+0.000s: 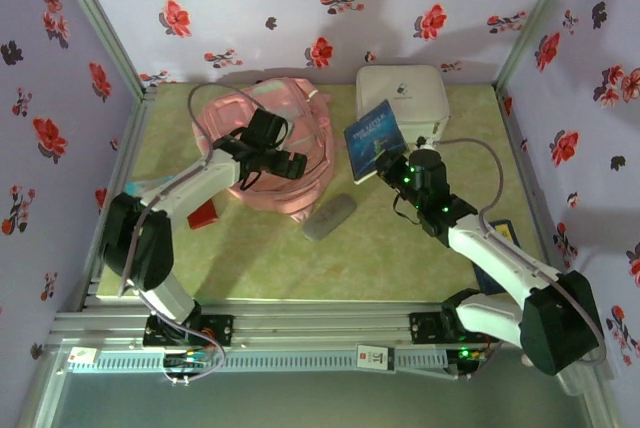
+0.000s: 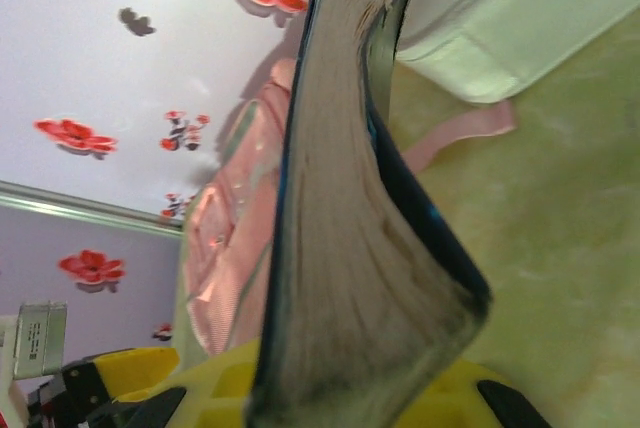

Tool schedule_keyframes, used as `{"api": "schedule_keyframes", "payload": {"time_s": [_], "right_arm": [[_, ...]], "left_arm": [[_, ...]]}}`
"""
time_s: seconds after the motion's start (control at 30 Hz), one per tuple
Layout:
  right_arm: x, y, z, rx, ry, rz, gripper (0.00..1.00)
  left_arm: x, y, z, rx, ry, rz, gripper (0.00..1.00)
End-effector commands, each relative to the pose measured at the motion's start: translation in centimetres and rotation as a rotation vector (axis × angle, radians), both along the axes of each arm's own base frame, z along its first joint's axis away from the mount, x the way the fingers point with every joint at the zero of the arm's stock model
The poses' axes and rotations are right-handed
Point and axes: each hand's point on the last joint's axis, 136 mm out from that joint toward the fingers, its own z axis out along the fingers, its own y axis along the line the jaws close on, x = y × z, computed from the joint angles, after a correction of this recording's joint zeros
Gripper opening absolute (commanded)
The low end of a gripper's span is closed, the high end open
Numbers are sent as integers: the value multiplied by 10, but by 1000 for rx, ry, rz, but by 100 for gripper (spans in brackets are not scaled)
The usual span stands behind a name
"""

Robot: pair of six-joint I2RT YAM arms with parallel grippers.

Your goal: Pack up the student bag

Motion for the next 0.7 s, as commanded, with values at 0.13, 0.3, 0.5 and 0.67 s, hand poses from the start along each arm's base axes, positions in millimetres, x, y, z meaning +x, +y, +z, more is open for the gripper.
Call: {"api": "schedule_keyframes", "payload": {"time_s": [0.13,0.3,0.5,0.67], "right_arm": [[3,-14,21,-5,-87,-34,6],[3,-13,17,8,-77,-27,6],[4,-13,16,26,-77,-26,7],[4,-12,14,31,-73,-22,7]], "left_arm": [[3,-1,-33,244,98,-162,80],[13,4,-45,382,106,-186,72],[25,12,-53,515,106,-190,61],[28,13,-58,567,109,-198,52]]}}
